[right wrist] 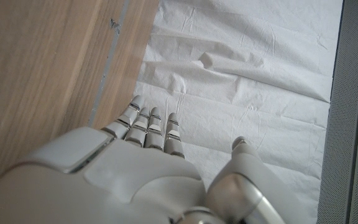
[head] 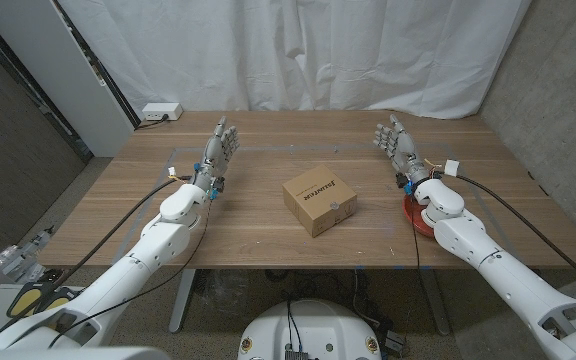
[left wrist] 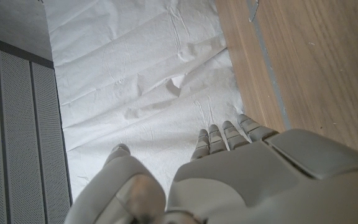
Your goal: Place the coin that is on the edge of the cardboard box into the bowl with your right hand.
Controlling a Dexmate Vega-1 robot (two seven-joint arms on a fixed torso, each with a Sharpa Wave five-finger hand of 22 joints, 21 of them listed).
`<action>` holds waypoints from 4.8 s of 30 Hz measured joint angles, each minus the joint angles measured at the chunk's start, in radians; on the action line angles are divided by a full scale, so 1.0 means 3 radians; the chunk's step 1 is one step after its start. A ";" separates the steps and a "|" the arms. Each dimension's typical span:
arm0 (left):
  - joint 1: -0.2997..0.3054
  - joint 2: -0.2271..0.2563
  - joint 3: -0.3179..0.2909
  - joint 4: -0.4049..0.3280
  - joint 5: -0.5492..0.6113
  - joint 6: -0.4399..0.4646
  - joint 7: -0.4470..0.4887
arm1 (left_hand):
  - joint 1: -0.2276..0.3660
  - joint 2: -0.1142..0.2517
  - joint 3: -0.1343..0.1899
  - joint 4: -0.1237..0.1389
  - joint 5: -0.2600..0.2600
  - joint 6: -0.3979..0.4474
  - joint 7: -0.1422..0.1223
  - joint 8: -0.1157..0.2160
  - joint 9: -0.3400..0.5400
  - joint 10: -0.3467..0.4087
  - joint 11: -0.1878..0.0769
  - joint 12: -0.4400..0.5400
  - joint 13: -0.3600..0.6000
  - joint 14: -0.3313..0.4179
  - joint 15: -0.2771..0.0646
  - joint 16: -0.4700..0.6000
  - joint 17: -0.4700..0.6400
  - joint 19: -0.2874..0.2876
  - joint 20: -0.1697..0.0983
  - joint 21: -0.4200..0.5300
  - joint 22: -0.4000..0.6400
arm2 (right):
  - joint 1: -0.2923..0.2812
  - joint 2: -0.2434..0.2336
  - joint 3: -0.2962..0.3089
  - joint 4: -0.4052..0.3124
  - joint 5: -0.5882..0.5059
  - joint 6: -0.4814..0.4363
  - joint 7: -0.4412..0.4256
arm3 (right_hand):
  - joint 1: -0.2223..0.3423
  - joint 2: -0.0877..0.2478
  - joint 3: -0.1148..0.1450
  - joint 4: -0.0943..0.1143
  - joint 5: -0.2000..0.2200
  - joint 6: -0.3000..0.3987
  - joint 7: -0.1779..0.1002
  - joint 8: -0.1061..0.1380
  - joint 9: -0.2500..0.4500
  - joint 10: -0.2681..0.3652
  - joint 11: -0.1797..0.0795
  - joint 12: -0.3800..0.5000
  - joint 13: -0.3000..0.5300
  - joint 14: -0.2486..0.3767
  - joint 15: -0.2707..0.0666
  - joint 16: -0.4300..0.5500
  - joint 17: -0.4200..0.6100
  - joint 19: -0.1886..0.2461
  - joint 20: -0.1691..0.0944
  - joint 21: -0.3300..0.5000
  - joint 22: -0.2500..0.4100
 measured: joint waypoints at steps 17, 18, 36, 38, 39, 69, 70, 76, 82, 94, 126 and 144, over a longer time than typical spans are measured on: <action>-0.0105 -0.0041 0.0087 0.0008 0.0032 0.0107 -0.0032 | 0.0052 0.0053 0.0012 -0.0012 0.0000 0.0089 0.0017 0.0000 -0.0001 0.0096 -0.0011 0.0025 0.0000 0.0070 0.0038 0.0013 0.0000 0.0040 0.0005 0.0000 -0.0001 | -0.0225 -0.0212 0.0115 -0.0367 0.0026 0.0022 0.0017 | 0.0050 0.0014 0.0020 -0.0021 0.0000 0.0047 -0.0047 0.0026 0.0000 0.0041 -0.0006 0.0013 0.0000 0.0032 0.0002 0.0013 0.0000 0.0036 0.0000 -0.0026 -0.0001; -0.0105 -0.0041 0.0087 0.0008 0.0032 0.0107 -0.0032 | 0.0053 0.0053 0.0012 -0.0012 0.0000 0.0093 0.0021 0.0000 -0.0001 0.0096 -0.0011 0.0025 -0.0001 0.0070 0.0038 0.0013 0.0000 0.0040 0.0005 0.0000 0.0000 | -0.0230 -0.0216 0.0117 -0.0376 0.0022 0.0025 0.0017 | 0.0054 0.0017 0.0028 -0.0029 0.0000 0.0047 -0.0047 0.0026 0.0000 0.0042 -0.0007 0.0013 0.0000 0.0032 0.0002 0.0013 0.0000 0.0036 0.0000 -0.0026 -0.0001; -0.0053 0.0025 0.0056 -0.0008 -0.0003 0.0134 -0.0044 | 0.0190 0.0146 0.0068 -0.0068 0.0000 0.0202 0.0011 0.0037 -0.0001 0.0233 -0.0040 0.0051 -0.0001 0.0231 -0.0040 0.0038 -0.0010 0.0184 -0.0019 0.0051 -0.0001 | -0.0473 -0.0247 0.0152 -0.0675 -0.0159 0.0186 -0.0188 | 0.0083 0.0047 0.0032 -0.0052 0.0000 0.0100 -0.0101 0.0026 -0.0001 0.0089 -0.0017 0.0013 -0.0001 0.0076 -0.0042 0.0013 0.0001 0.0079 0.0005 -0.0051 -0.0001; -0.0052 0.0034 0.0052 -0.0010 -0.0006 0.0134 -0.0058 | 0.0206 0.0162 0.0071 -0.0071 0.0000 0.0202 0.0011 0.0037 -0.0001 0.0239 -0.0035 0.0051 -0.0001 0.0231 -0.0040 0.0038 -0.0010 0.0184 -0.0019 0.0051 -0.0001 | -0.0513 -0.0247 0.0156 -0.0724 -0.0181 0.0201 -0.0215 | 0.0083 0.0047 0.0042 -0.0061 0.0000 0.0108 -0.0093 0.0026 -0.0001 0.0102 -0.0030 0.0013 -0.0001 0.0094 -0.0025 0.0013 0.0001 0.0090 -0.0007 -0.0051 -0.0001; -0.0051 0.0038 0.0050 -0.0010 -0.0008 0.0134 -0.0061 | 0.0206 0.0162 0.0071 -0.0071 0.0000 0.0202 0.0011 0.0037 -0.0001 0.0239 -0.0035 0.0051 -0.0001 0.0231 -0.0040 0.0038 -0.0010 0.0184 -0.0019 0.0051 -0.0001 | -0.0521 -0.0248 0.0156 -0.0733 -0.0194 0.0209 -0.0231 | 0.0095 0.0035 0.0046 -0.0065 0.0000 0.0117 -0.0090 0.0026 -0.0001 0.0102 -0.0030 0.0013 -0.0001 0.0094 -0.0025 0.0013 0.0001 0.0090 -0.0007 -0.0051 -0.0001; 0.0066 0.0209 -0.0025 -0.0180 -0.0053 0.0152 -0.0127 | 0.0324 0.0202 0.0108 -0.0134 -0.0029 0.0249 0.0023 0.0038 -0.0001 0.0238 -0.0035 0.0051 -0.0001 0.0247 -0.0022 0.0023 -0.0010 0.0183 -0.0019 0.0035 -0.0002 | -0.1081 -0.0416 0.0306 -0.1441 -0.0496 0.0334 -0.0488 | 0.0118 0.0048 0.0045 -0.0093 0.0000 0.0158 -0.0122 0.0026 -0.0001 0.0185 -0.0042 0.0039 -0.0001 0.0133 -0.0035 0.0013 0.0007 0.0155 0.0000 -0.0083 -0.0001; 0.0070 0.0219 -0.0028 -0.0190 -0.0052 0.0157 -0.0124 | 0.0326 0.0203 0.0112 -0.0137 -0.0029 0.0249 0.0023 0.0038 -0.0001 0.0238 -0.0035 0.0051 -0.0001 0.0247 -0.0021 0.0023 -0.0010 0.0183 -0.0019 0.0034 -0.0002 | -0.1099 -0.0420 0.0312 -0.1460 -0.0505 0.0336 -0.0495 | 0.0118 0.0048 0.0045 -0.0093 0.0000 0.0158 -0.0123 0.0026 -0.0001 0.0185 -0.0042 0.0039 -0.0001 0.0133 -0.0035 0.0013 0.0005 0.0155 0.0000 -0.0083 -0.0001; 0.0089 0.0247 -0.0045 -0.0244 -0.0047 0.0172 -0.0106 | 0.0356 0.0206 0.0112 -0.0137 -0.0029 0.0249 0.0023 0.0038 -0.0001 0.0256 -0.0017 0.0051 -0.0001 0.0247 -0.0021 0.0023 -0.0010 0.0183 -0.0019 0.0034 -0.0002 | -0.1179 -0.0432 0.0342 -0.1543 -0.0543 0.0353 -0.0524 | 0.0118 0.0048 0.0035 -0.0102 0.0000 0.0177 -0.0142 0.0049 -0.0001 0.0216 -0.0038 0.0039 -0.0001 0.0158 -0.0059 0.0025 0.0009 0.0180 0.0000 -0.0082 -0.0002; 0.0111 0.0265 -0.0062 -0.0266 -0.0049 0.0179 -0.0095 | 0.0399 0.0197 0.0112 -0.0137 -0.0029 0.0249 0.0023 0.0038 -0.0001 0.0256 -0.0017 0.0051 -0.0001 0.0247 -0.0021 0.0023 -0.0001 0.0183 -0.0019 0.0034 -0.0002 | -0.1257 -0.0431 0.0372 -0.1604 -0.0595 0.0381 -0.0553 | 0.0118 0.0048 0.0046 -0.0121 -0.0014 0.0210 -0.0147 0.0049 -0.0001 0.0286 -0.0071 0.0064 -0.0002 0.0235 -0.0102 0.0038 0.0008 0.0262 -0.0012 -0.0081 -0.0002; 0.0140 0.0286 -0.0085 -0.0284 -0.0078 0.0195 -0.0084 | 0.0417 0.0215 0.0124 -0.0150 -0.0052 0.0280 0.0017 0.0038 -0.0001 0.0256 -0.0017 0.0026 -0.0001 0.0247 -0.0021 0.0010 0.0000 0.0183 -0.0019 0.0034 -0.0002 | -0.1390 -0.0445 0.0430 -0.1709 -0.0694 0.0423 -0.0589 | 0.0132 0.0062 0.0041 -0.0144 -0.0014 0.0226 -0.0155 0.0049 -0.0001 0.0302 -0.0088 0.0064 -0.0002 0.0256 -0.0115 0.0038 0.0000 0.0304 -0.0006 -0.0095 -0.0002; 0.0177 0.0320 -0.0076 -0.0435 -0.0067 0.0211 -0.0085 | 0.0430 0.0228 0.0111 -0.0163 -0.0102 0.0285 0.0023 0.0010 -0.0002 0.0243 -0.0005 0.0026 -0.0002 0.0246 -0.0021 -0.0003 -0.0001 0.0183 -0.0019 0.0022 -0.0002 | -0.1771 -0.0532 0.0696 -0.1924 -0.0943 0.0591 -0.0570 | 0.0233 0.0092 0.0087 -0.0208 -0.0013 0.0307 -0.0217 0.0055 -0.0001 0.0424 -0.0137 0.0091 -0.0002 0.0376 -0.0172 0.0038 0.0001 0.0407 -0.0013 -0.0132 0.0015; 0.0260 0.0411 -0.0111 -0.0575 -0.0057 0.0296 -0.0026 | 0.0447 0.0246 0.0111 -0.0163 -0.0115 0.0285 0.0023 0.0010 0.0016 0.0243 -0.0005 0.0000 -0.0002 0.0230 -0.0005 -0.0003 -0.0002 0.0153 -0.0013 0.0009 -0.0002 | -0.1952 -0.0473 0.0776 -0.1979 -0.1130 0.0724 -0.0567 | 0.0302 0.0127 0.0123 -0.0263 -0.0013 0.0394 -0.0226 0.0062 -0.0001 0.0558 -0.0176 0.0091 -0.0002 0.0494 -0.0222 0.0051 0.0001 0.0577 -0.0018 -0.0132 0.0006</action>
